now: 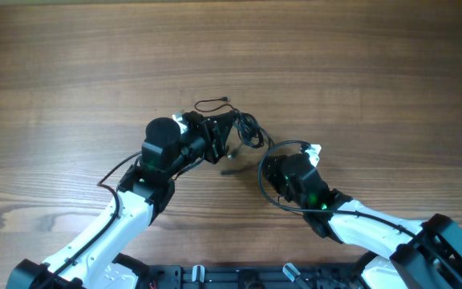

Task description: Untangle cables

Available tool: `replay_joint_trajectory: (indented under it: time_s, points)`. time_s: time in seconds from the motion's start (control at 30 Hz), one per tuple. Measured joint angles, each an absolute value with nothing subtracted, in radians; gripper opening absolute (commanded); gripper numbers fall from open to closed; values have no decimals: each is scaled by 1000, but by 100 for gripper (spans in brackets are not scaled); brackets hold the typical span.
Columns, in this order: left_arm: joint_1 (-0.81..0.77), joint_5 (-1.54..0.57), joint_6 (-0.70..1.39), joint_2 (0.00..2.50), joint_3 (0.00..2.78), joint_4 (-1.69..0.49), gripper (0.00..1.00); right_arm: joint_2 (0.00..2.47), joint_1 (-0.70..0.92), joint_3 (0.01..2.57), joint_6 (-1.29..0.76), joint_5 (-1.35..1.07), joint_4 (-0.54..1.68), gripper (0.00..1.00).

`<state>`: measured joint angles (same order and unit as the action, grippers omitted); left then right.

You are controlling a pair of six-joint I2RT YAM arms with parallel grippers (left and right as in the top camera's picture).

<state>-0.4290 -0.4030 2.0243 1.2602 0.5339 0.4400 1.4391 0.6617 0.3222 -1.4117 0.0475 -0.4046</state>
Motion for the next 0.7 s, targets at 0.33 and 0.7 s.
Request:
replay_joint_trajectory:
  time_s: [0.33,0.7]
  points:
    - [-392,-333,1934,1259,538,123,4,1332,656,318,-1415,-23,-435,50]
    - [-402,-208,1905,1259,537,137,4,1251,658,318,-1416,-97,-513,49]
